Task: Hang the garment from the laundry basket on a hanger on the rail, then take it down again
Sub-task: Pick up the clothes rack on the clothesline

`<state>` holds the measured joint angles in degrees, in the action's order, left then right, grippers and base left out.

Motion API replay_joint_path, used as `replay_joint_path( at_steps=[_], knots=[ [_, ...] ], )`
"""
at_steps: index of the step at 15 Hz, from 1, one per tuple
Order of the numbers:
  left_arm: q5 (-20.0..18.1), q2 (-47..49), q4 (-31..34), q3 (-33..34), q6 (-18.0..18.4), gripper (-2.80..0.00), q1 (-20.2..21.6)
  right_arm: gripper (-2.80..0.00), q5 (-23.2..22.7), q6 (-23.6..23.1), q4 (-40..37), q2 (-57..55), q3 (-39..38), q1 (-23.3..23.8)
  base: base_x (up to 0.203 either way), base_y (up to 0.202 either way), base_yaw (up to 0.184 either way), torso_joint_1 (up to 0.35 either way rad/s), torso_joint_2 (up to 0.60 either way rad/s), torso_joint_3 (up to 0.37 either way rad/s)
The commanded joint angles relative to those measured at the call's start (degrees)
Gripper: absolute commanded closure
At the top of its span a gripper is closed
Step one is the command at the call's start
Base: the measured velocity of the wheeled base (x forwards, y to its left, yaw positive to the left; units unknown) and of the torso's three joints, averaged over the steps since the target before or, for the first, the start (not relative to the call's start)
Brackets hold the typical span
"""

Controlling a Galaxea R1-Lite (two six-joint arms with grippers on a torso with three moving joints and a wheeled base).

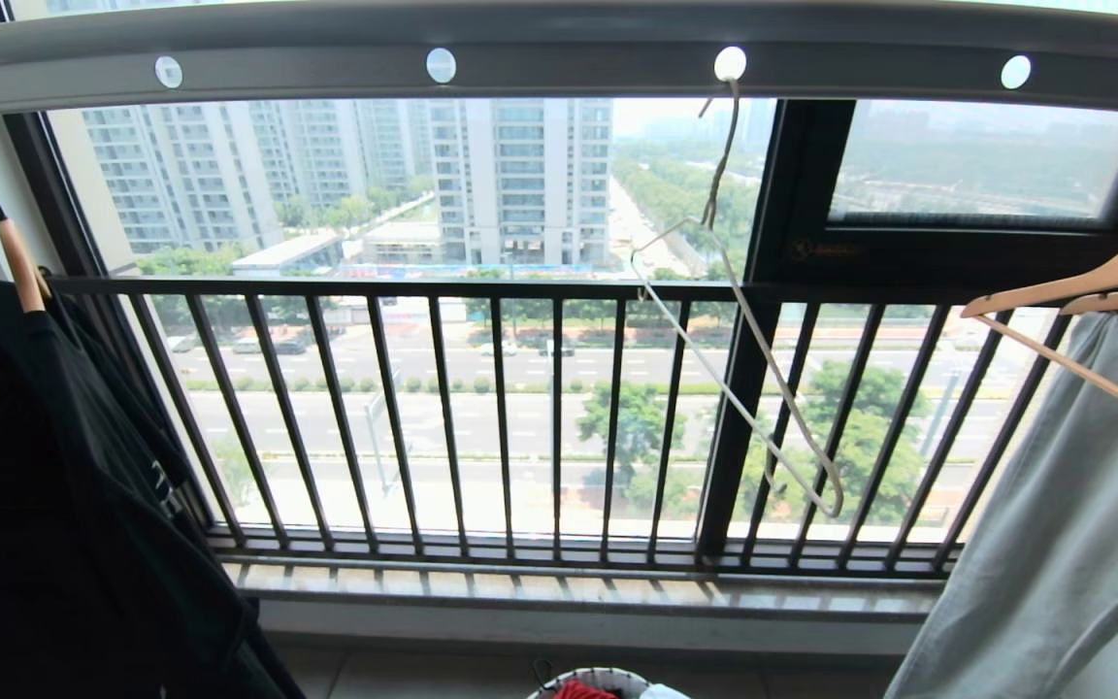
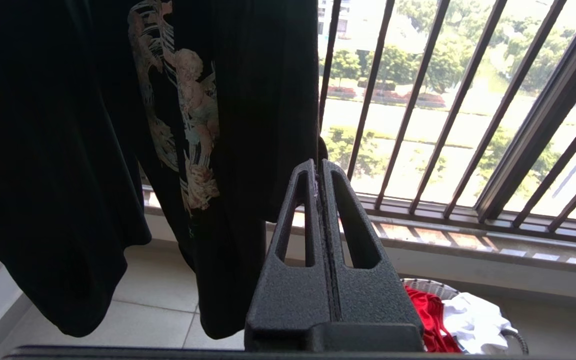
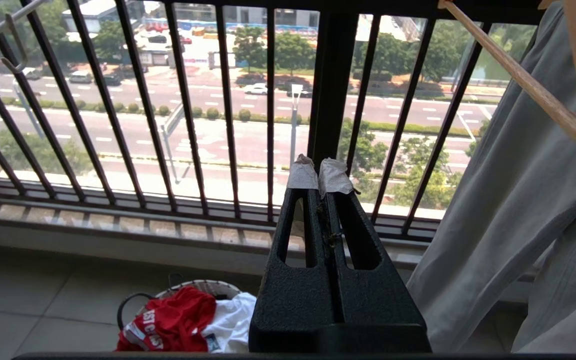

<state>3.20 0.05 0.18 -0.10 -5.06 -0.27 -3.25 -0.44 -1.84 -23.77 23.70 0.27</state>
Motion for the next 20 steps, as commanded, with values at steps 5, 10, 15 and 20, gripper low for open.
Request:
replay_joint_path(
  at_steps=[5, 10, 15, 20],
  knots=[
    [0.06, 0.04, -0.01, 0.01, -0.04, 0.0, 0.0, 0.0, -2.36, 0.11, -0.14, -28.69, 20.18, -4.04, 0.0, 0.0, 0.0, 0.0, 0.0, 0.0],
    [0.06, 0.04, -0.01, 0.01, -0.04, 0.0, 0.0, 0.0, -1.61, 0.77, -4.23, -41.44, 35.06, -15.86, 0.0, 0.0, 0.0, 0.0, 0.0, 0.0],
    [0.06, 0.04, -0.01, 0.01, -0.04, 0.0, 0.0, -2.8, -0.29, 7.53, -18.66, -49.88, 53.39, -24.28, 0.0, 0.0, 0.0, 0.0, 0.0, 0.0],
    [0.06, 0.04, -0.01, 0.01, -0.04, 0.0, 0.0, -2.8, 10.62, 9.72, -20.45, -58.12, 56.67, -36.56, 0.0, 0.0, 0.0, 0.0, 0.0, 0.0]
  ],
)
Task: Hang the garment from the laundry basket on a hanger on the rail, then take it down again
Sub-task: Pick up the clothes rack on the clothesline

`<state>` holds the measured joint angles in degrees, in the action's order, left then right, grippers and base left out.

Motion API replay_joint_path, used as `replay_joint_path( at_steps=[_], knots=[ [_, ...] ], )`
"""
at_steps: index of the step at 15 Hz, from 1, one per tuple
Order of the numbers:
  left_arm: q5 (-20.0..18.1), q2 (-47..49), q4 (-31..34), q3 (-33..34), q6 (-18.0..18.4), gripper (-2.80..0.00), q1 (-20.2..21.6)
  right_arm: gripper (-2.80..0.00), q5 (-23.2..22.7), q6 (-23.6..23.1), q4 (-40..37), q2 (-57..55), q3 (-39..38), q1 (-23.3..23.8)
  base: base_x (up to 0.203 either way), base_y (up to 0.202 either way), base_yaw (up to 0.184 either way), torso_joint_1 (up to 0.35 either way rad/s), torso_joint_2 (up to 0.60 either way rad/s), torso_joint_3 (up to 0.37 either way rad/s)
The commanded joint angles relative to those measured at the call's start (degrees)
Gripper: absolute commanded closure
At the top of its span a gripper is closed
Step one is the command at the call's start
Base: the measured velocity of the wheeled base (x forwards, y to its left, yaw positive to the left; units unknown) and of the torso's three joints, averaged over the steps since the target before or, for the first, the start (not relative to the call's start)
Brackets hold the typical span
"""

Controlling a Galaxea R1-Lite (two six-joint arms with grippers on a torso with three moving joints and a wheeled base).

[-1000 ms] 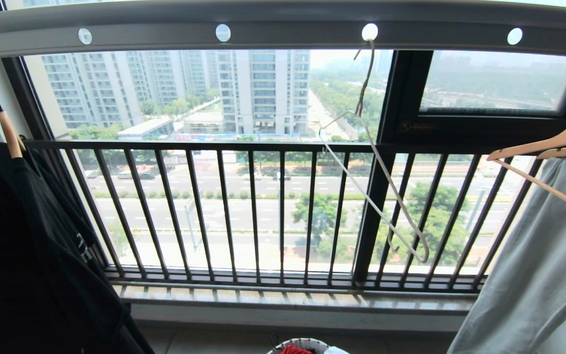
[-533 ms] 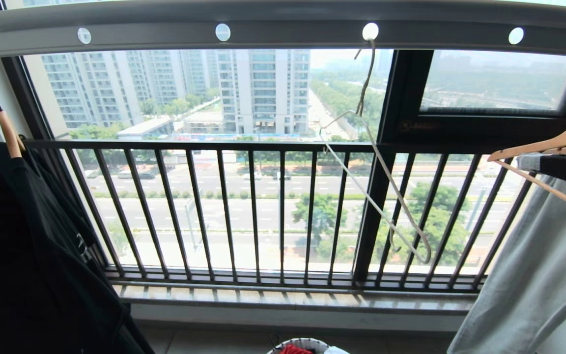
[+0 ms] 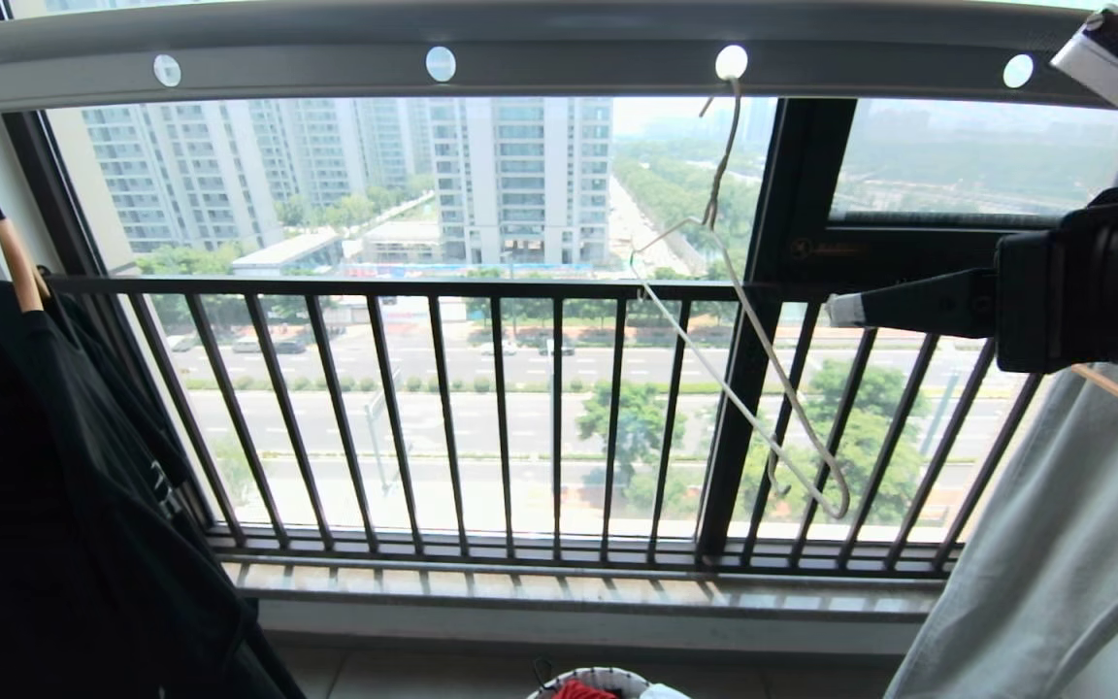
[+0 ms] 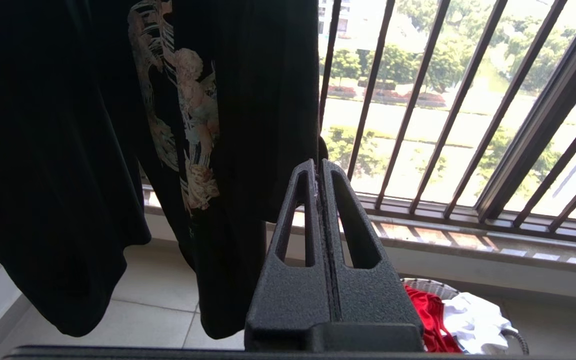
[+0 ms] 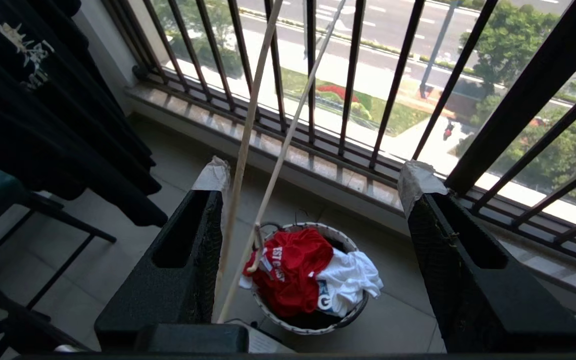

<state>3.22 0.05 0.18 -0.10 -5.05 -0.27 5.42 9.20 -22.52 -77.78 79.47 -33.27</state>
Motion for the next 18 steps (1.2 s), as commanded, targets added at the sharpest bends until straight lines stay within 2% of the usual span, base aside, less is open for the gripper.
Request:
replay_joint_path(
  at_steps=[1, 3, 10, 14, 18],
  knots=[
    [0.03, 0.04, -0.01, 0.01, -0.04, 0.0, 0.0, -2.8, 3.98, 0.08, 0.64, -6.06, 2.27, -3.83, 0.0, 0.0, 0.0, 0.0, 0.0, 0.0],
    [0.03, 0.04, -0.01, 0.01, -0.04, 0.0, 0.0, -2.8, 7.41, -0.04, 0.87, -9.4, 5.78, -4.28, 0.0, 0.0, 0.0, 0.0, 0.0, 0.0],
    [0.03, 0.04, -0.01, 0.01, -0.04, 0.0, 0.0, -2.8, 12.35, -1.88, 2.11, -18.58, 9.91, -4.56, 0.0, 0.0, 0.0, 0.0, 0.0, 0.0],
    [0.03, 0.04, -0.01, 0.01, -0.04, 0.0, 0.0, -2.8, 13.83, -6.42, 2.39, -21.74, 12.55, -3.02, 0.0, 0.0, 0.0, 0.0, 0.0, 0.0],
    [0.03, 0.04, -0.01, 0.01, -0.04, 0.0, 0.0, -2.8, 14.18, -8.87, 2.48, -23.09, 12.95, -1.07, 0.0, 0.0, 0.0, 0.0, 0.0, 0.0]
  ],
)
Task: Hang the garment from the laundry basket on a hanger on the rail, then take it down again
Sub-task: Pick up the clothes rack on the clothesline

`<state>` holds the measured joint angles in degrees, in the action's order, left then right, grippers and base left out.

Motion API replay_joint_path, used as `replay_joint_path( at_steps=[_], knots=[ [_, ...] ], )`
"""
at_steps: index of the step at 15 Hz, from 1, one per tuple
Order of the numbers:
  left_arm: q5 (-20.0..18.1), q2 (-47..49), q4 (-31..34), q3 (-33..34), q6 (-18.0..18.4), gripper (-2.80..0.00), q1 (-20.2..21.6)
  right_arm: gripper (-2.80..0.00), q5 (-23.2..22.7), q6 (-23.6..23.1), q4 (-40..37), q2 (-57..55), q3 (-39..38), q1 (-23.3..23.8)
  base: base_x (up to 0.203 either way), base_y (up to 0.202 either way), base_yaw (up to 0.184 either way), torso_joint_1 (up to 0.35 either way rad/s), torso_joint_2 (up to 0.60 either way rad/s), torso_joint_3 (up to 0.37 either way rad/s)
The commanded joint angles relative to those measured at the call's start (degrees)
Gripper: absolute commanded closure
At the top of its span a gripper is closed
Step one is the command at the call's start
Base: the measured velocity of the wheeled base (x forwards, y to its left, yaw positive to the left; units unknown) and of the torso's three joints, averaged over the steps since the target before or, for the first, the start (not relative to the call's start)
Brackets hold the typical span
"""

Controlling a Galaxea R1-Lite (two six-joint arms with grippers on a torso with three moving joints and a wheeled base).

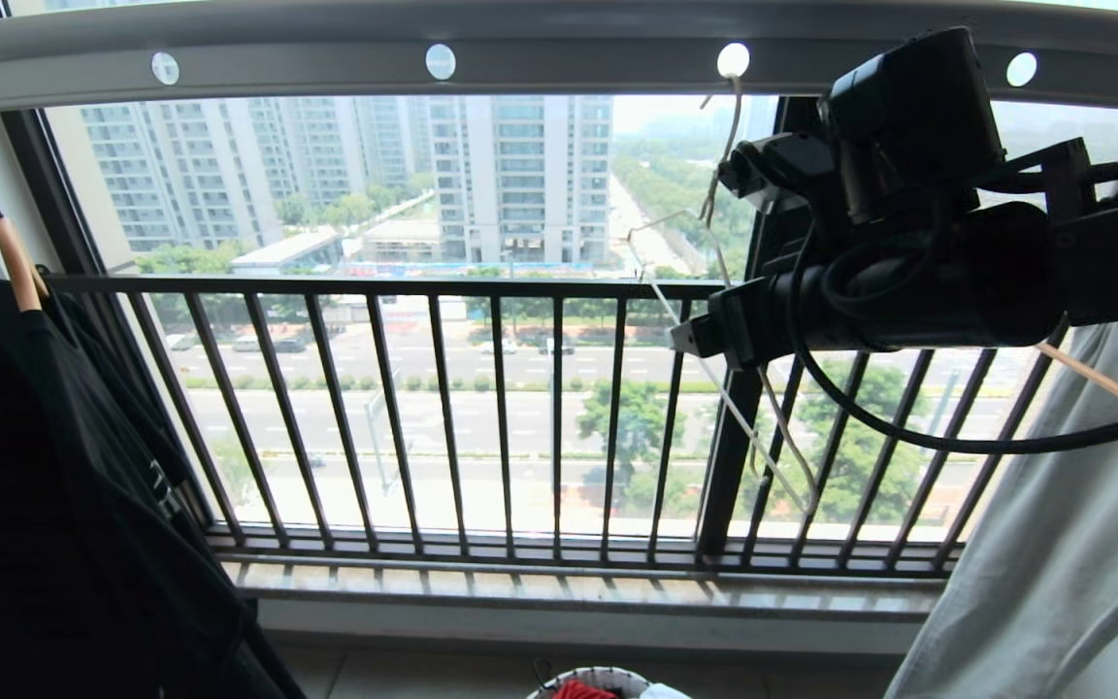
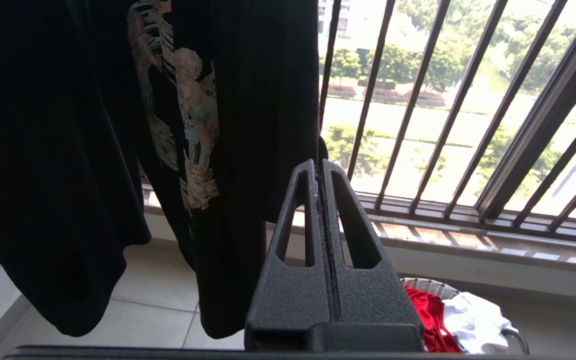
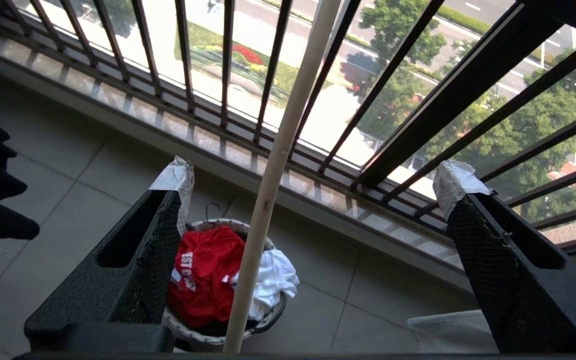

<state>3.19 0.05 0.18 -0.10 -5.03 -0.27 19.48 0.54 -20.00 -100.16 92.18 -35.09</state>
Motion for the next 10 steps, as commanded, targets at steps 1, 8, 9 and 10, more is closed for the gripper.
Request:
replay_joint_path(
  at_steps=[1, 8, 9, 10],
  knots=[
    [0.06, 0.04, -0.01, 0.01, -0.06, 0.0, 0.0, -2.8, 0.12, -0.28, -0.04, -0.74, 0.28, 1.23, 0.0, 0.0, 0.0, 0.0, 0.0, 0.0],
    [0.06, 0.04, -0.01, 0.01, -0.06, 0.0, 0.0, 0.0, 0.1, -1.42, 0.75, -1.31, 2.78, 1.96, 0.0, 0.0, 0.0, 0.0, 0.0, 0.0],
    [0.06, 0.04, -0.01, 0.01, -0.06, 0.0, 0.0, 0.0, 0.09, -1.42, 0.75, -1.35, 3.07, 1.89, 0.0, 0.0, 0.0, 0.0, 0.0, 0.0],
    [0.06, 0.04, -0.01, 0.01, -0.06, 0.0, 0.0, 0.0, 0.03, -1.42, 0.75, -1.26, 3.0, 1.87, 0.0, 0.0, 0.0, 0.0, 0.0, 0.0]
  ],
)
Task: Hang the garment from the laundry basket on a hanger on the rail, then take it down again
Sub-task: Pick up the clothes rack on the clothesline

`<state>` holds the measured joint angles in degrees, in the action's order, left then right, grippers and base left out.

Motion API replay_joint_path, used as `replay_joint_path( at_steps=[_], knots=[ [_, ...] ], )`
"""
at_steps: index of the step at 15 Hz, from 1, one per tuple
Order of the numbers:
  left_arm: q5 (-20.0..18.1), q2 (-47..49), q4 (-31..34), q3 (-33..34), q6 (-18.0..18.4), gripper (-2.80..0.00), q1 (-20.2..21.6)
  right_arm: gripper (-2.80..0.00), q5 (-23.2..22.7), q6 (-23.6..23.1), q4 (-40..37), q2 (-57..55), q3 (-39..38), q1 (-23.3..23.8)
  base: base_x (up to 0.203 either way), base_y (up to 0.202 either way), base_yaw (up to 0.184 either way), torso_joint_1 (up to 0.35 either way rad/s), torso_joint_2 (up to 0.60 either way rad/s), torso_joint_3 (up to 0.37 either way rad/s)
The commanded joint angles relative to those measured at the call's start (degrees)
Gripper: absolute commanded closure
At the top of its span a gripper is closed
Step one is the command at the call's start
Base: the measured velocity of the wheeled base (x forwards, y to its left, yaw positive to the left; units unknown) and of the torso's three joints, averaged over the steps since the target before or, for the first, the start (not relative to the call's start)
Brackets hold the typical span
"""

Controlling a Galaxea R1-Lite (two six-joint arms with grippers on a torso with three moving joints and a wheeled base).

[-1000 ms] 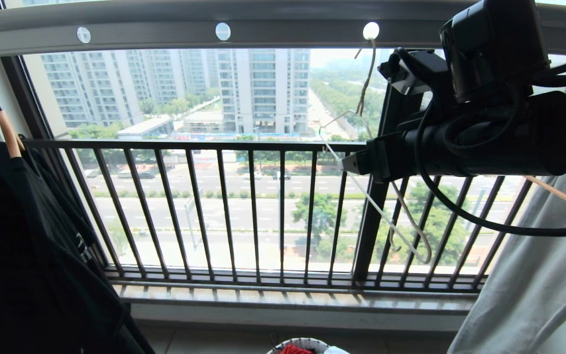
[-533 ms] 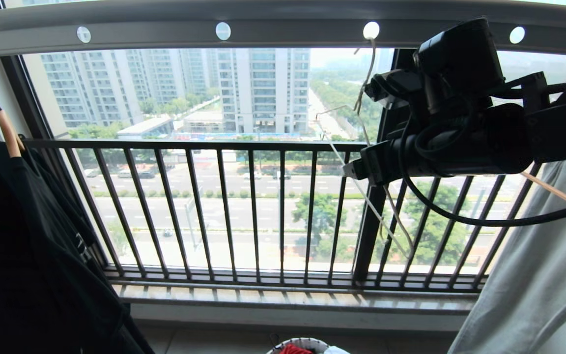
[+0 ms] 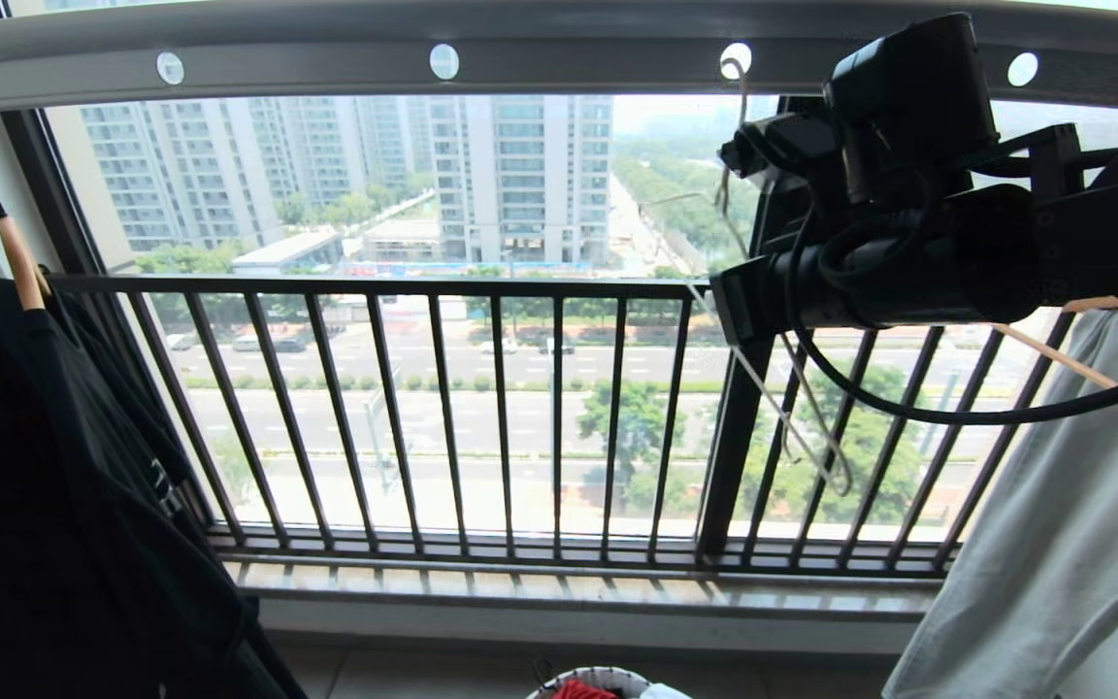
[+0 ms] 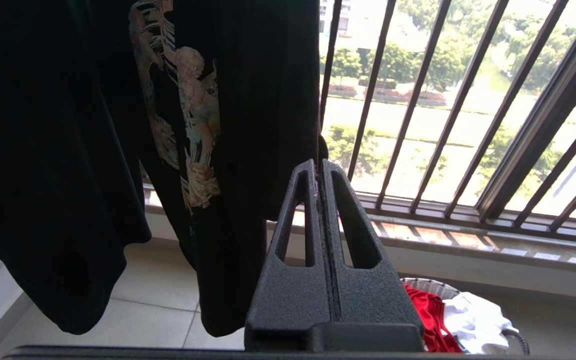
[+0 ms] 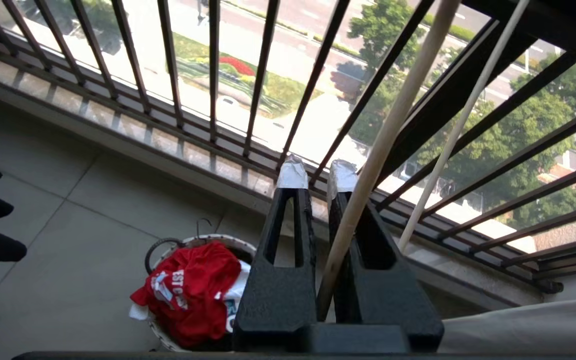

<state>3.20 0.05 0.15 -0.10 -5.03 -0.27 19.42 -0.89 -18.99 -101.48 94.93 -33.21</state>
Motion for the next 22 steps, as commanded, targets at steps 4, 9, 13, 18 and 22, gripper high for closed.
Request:
replay_joint_path(
  at_steps=[4, 9, 13, 18, 22],
  knots=[
    [0.05, 0.04, 0.02, 0.01, -0.06, 0.0, 0.0, 0.0, 0.01, 0.27, -0.41, 1.35, -0.34, -0.02, 0.0, 0.0, 0.0, 0.0, 0.0, 0.0],
    [0.05, 0.04, 0.02, 0.01, -0.06, 0.0, 0.0, 0.0, -0.07, 0.43, -0.44, 4.62, -3.03, -1.01, 0.0, 0.0, 0.0, 0.0, 0.0, 0.0],
    [0.05, 0.04, 0.02, 0.01, -0.06, 0.0, 0.0, 0.0, 0.04, 0.5, -0.35, 9.98, -6.2, -5.15, 0.0, 0.0, 0.0, 0.0, 0.0, 0.0],
    [0.05, 0.04, 0.02, 0.01, -0.06, 0.0, 0.0, 0.0, 1.6, 0.46, -0.42, 18.57, -8.53, -10.32, 0.0, 0.0, 0.0, 0.0, 0.0, 0.0],
    [0.05, 0.04, 0.02, 0.01, -0.06, 0.0, 0.0, 0.0, 0.9, 1.91, -0.42, 28.45, -15.01, -10.46, 0.0, 0.0, 0.0, 0.0, 0.0, 0.0]
  ],
)
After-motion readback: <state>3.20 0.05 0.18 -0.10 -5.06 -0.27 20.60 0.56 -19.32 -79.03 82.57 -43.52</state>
